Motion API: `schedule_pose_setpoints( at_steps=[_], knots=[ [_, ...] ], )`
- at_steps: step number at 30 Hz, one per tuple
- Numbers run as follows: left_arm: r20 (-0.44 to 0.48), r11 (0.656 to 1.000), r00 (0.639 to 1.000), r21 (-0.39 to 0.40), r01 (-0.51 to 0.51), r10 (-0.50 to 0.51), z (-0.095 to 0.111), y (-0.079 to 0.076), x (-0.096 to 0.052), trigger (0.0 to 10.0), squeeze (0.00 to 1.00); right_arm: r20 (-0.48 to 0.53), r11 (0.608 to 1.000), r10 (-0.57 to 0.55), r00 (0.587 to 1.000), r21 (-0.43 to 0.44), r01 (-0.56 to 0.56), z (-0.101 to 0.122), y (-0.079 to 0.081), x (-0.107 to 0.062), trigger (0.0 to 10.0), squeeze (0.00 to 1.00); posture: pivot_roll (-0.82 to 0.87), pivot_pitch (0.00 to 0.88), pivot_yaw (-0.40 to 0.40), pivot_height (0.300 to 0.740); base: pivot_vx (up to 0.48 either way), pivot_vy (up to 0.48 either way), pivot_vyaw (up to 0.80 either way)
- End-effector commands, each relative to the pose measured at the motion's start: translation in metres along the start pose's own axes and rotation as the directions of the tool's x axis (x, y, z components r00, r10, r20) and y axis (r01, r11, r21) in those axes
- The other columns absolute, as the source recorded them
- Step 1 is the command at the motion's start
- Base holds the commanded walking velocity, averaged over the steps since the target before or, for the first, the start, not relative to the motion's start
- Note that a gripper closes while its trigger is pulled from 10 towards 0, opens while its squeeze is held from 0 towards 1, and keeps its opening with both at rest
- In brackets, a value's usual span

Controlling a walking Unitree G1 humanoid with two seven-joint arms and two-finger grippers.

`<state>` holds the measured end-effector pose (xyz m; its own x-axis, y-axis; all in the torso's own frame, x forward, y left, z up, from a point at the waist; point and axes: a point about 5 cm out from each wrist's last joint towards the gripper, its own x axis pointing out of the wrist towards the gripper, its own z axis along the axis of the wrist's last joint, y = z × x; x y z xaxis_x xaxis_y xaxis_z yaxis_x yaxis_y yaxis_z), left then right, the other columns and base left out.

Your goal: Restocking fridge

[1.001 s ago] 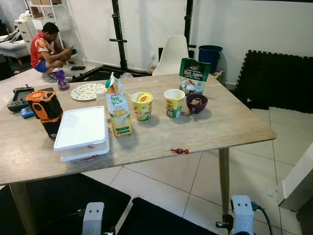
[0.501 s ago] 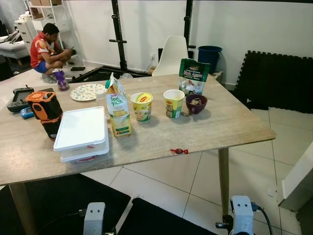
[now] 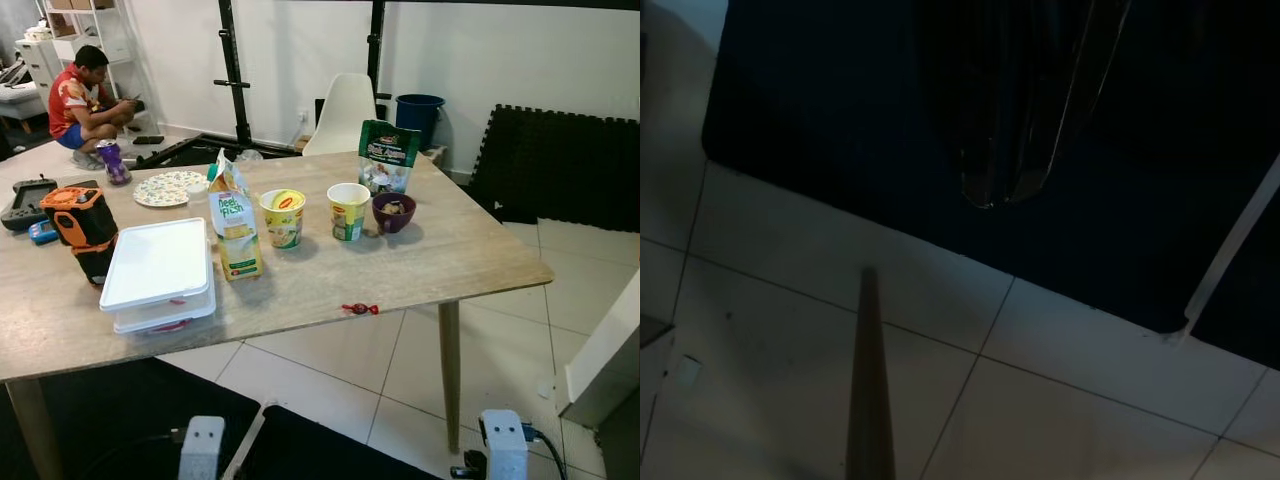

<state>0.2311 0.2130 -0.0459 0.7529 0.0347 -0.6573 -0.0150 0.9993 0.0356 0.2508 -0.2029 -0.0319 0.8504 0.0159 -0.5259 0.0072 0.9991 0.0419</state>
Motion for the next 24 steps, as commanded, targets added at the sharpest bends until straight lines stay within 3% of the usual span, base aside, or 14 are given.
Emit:
schedule_pose_setpoints(
  at_steps=[1, 12, 16, 21, 24],
  knots=[
    [-0.015, 1.0, 1.0, -0.005, 0.008, -0.008, -0.006, -0.002, -0.002, 10.0, 0.0, -0.037, 1.0, -0.001, 0.999, 0.001, 0.001, -0.009, -0.002, -0.003, 10.0, 0.0, 0.04, 0.105, -0.007, 0.734, 0.0, 0.0, 0.0],
    [-0.006, 0.999, 0.999, -0.035, -0.033, 0.033, -0.006, 0.017, -0.006, 10.0, 0.0, -0.045, 0.999, 0.052, 0.998, 0.0, -0.052, -0.006, 0.01, 0.001, 10.0, 0.0, 0.07, 0.141, -0.053, 0.734, 0.0, 0.0, 0.0],
    [-0.011, 0.998, 0.998, -0.036, -0.06, 0.059, -0.003, 0.033, -0.008, 10.0, 0.0, -0.049, 0.999, 0.048, 0.998, 0.008, -0.048, -0.003, 0.015, 0.004, 10.0, 0.0, 0.05, 0.123, -0.028, 0.734, 0.0, 0.0, 0.0],
    [-0.013, 0.999, 0.999, -0.009, -0.049, 0.049, 0.0, 0.028, -0.005, 10.0, 0.0, -0.038, 0.999, 0.026, 0.999, 0.041, -0.024, -0.003, 0.013, 0.003, 10.0, 0.0, 0.04, 0.108, -0.008, 0.734, 0.0, 0.0, 0.0],
    [-0.005, 0.998, 0.999, -0.045, -0.045, 0.045, 0.006, 0.021, -0.001, 10.0, 0.0, -0.038, 0.999, 0.01, 0.999, 0.053, -0.008, -0.003, 0.01, 0.003, 10.0, 0.0, 0.04, 0.099, 0.014, 0.734, 0.0, 0.0, 0.0]
  ],
)
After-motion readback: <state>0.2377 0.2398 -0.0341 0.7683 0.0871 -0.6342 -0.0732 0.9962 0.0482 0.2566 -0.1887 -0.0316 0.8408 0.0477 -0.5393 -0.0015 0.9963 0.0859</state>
